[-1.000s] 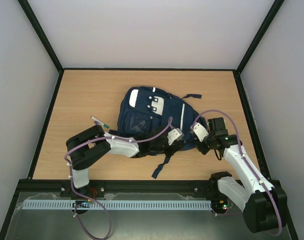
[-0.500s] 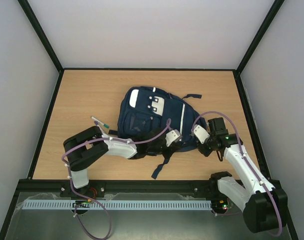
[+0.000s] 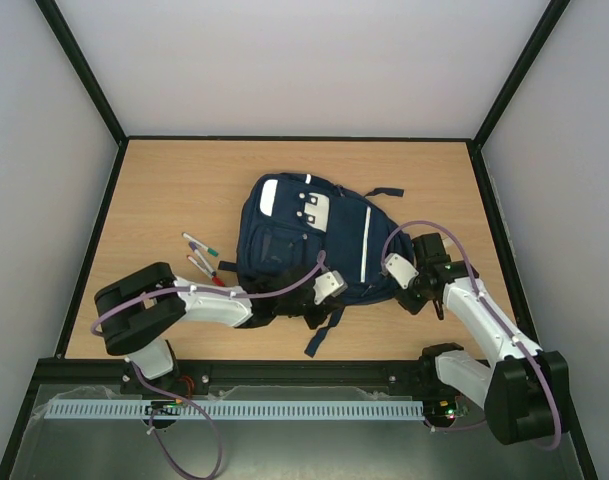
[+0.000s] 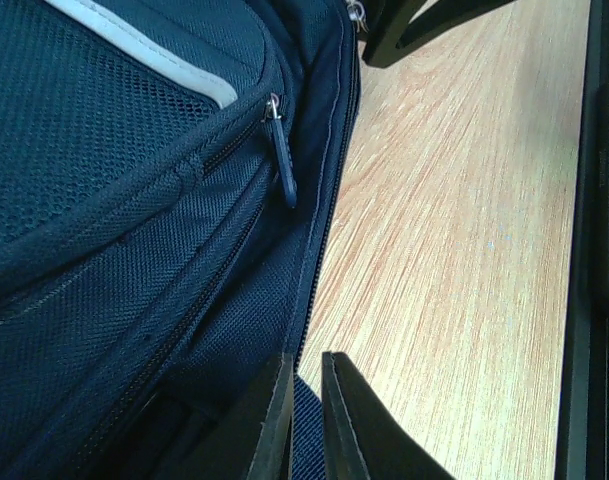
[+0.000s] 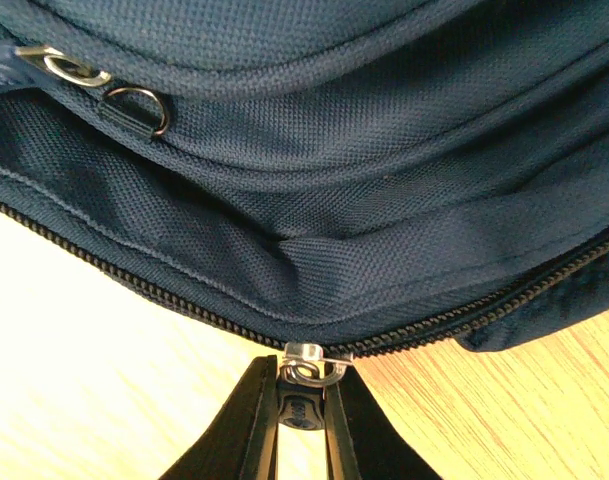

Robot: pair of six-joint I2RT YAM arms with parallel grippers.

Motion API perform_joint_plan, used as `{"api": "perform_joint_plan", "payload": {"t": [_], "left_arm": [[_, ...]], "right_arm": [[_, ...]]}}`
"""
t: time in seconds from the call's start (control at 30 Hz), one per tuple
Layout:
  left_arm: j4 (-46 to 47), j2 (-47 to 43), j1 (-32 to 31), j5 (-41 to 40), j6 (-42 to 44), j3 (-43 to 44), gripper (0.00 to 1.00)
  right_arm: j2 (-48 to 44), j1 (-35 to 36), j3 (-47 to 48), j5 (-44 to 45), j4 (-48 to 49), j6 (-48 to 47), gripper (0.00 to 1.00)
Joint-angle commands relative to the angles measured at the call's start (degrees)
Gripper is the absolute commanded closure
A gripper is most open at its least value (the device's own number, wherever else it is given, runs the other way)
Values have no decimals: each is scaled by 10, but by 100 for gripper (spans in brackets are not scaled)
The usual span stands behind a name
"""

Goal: Pack the student bag
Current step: Zip the student bag at the center of the board.

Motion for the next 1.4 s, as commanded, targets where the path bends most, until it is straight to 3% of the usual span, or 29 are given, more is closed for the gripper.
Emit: {"api": "perform_joint_plan", "payload": {"t": [0.0, 0.13, 0.23, 0.6, 0.73, 0.83, 0.97, 1.17, 1.37], "left_arm": [[-19, -29, -9, -20, 24, -4, 89], [-28, -28, -17, -27, 35, 17, 88], [-28, -18, -20, -22, 38, 31, 88], [-3, 10, -30, -17, 29, 43, 87], [3, 15, -32, -22, 38, 46, 78], [19, 31, -34, -15, 47, 55, 63], [24, 66, -35, -8, 60, 93, 55], [16, 119, -36, -6, 80, 151, 53], [6, 171, -35, -3, 93, 197, 54]], "right_arm": [[15, -7, 2, 21, -13, 9, 88], [-24, -9, -5, 57, 24, 30, 78], [-55, -11, -12, 82, 54, 29, 77], [-88, -21, -18, 20, 38, 14, 89], [-136, -54, -33, -36, 13, -12, 89], [-139, -66, -52, -57, 8, -22, 83], [-96, -104, -39, -120, -3, -42, 78], [-28, -166, -27, -210, -16, -90, 60], [-13, -171, -65, -245, 32, -113, 59]]}}
